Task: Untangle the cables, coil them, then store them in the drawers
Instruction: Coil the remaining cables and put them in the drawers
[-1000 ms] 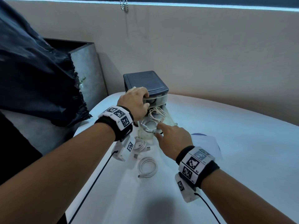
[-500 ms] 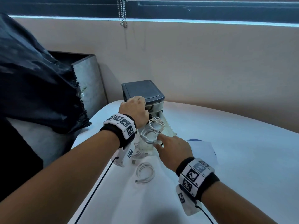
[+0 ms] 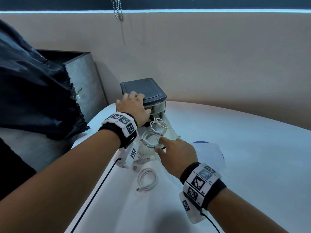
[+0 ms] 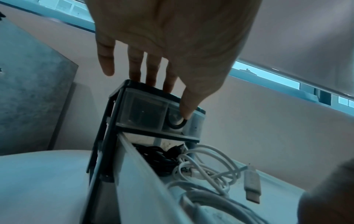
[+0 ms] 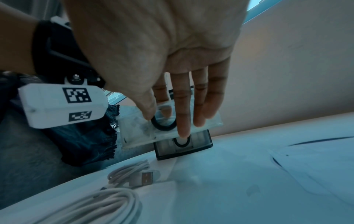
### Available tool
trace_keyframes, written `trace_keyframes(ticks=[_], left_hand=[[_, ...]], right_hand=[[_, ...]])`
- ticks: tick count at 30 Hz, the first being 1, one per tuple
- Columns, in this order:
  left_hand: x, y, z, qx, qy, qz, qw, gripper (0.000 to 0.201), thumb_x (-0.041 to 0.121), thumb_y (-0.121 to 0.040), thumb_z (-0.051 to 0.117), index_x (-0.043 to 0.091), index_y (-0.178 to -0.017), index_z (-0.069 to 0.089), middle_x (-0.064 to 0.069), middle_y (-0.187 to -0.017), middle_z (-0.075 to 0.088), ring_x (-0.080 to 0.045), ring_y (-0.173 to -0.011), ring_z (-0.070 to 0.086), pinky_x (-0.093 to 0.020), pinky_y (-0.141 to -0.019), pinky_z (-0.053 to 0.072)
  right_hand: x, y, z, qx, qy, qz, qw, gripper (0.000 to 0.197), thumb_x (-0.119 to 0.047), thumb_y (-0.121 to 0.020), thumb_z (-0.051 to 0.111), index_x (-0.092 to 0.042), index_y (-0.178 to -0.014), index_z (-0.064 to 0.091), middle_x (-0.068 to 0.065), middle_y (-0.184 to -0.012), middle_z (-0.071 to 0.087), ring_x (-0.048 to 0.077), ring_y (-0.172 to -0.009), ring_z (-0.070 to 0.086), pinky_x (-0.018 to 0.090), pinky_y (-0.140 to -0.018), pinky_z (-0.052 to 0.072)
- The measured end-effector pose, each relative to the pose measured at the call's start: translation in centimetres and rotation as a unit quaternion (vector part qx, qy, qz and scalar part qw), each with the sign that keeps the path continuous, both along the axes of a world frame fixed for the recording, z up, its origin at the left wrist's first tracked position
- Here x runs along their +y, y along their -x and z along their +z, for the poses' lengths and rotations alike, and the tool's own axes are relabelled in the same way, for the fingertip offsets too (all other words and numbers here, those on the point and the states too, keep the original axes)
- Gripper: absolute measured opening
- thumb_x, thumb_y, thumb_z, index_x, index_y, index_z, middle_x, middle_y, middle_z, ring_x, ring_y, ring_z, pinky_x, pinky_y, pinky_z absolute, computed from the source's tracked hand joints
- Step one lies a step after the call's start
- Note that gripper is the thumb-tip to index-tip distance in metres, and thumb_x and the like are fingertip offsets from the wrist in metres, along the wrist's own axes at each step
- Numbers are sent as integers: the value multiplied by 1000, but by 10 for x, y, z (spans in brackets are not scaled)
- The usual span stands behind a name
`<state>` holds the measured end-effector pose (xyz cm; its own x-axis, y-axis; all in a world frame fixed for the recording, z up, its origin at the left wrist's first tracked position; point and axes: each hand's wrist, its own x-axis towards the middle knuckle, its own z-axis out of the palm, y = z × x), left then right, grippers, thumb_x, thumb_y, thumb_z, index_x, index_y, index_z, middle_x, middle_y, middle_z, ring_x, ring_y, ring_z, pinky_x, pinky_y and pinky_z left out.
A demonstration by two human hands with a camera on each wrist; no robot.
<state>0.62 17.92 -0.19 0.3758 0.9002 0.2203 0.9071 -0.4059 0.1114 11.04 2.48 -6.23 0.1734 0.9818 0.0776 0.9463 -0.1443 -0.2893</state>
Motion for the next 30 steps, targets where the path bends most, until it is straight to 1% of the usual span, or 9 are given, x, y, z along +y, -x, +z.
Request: trace_keyframes(ticks=[2,5,11,16,22,24,26,28,30], left_hand=[[6,2,-5,-21,34,0,999,54,53,-86,62,28,-131,47,-1,-137,47,-26,-129,41,-49,-102,40],[14,7,-5,-57,80,-17,995,55,55,-83,64,29,-126,45,-3,-132,49,-27,-127,42,-50,-105,41],[1,14,4,-17,94,-57,994,65,56,-86,60,25,-139,41,-2,-142,45,-25,-133,38,-42,-112,34],[-20,11,13,45,106,-62,991,73,67,-86,51,32,-147,33,0,-154,35,-28,-140,34,-46,-115,32],[-41,-1,24,87,55,-76,992,60,70,-87,47,40,-139,42,0,-137,46,-27,-130,41,-48,-105,33],[-40,-6,24,57,69,-70,994,57,71,-87,47,40,-134,48,-1,-137,44,-27,-131,39,-48,-106,33],[-35,-9,23,-16,108,-77,991,47,65,-89,51,36,-126,55,-1,-138,47,-25,-130,44,-43,-106,38],[-32,-11,22,-53,118,-90,988,37,58,-92,54,32,-117,59,0,-129,57,-23,-117,54,-37,-97,44],[-30,-10,23,-38,108,-97,989,34,56,-93,54,30,-114,58,1,-121,62,-23,-108,57,-37,-92,47]], right_hand=[[0,0,1,5,3,0,1000,28,-47,-101,41,-29,-116,57,4,-94,68,25,-93,60,32,-66,41],[0,-1,2,6,0,1,1000,27,-46,-101,41,-29,-116,57,4,-93,67,25,-94,59,32,-66,42],[-8,-2,11,17,-20,11,1000,23,-39,-103,41,-31,-113,60,-2,-93,65,25,-95,56,33,-68,47],[-21,-11,15,28,-10,-17,999,26,-47,-101,40,-34,-115,57,-2,-92,66,19,-99,55,31,-68,41],[-48,-27,22,4,22,-21,1000,28,-54,-95,47,-35,-110,60,-9,-88,70,15,-93,62,29,-75,48],[-57,-28,25,-15,39,-13,999,28,-55,-93,48,-36,-110,61,-10,-92,70,16,-94,62,28,-70,43],[-61,-28,26,-20,49,-11,999,27,-55,-93,49,-36,-110,60,-10,-92,70,16,-93,62,28,-68,41],[-59,-29,26,-12,38,-19,999,27,-53,-93,50,-35,-110,61,-10,-90,70,15,-91,63,27,-70,46],[-52,-33,24,4,22,-32,999,28,-53,-93,51,-36,-114,61,-11,-91,72,14,-91,65,29,-75,51]])
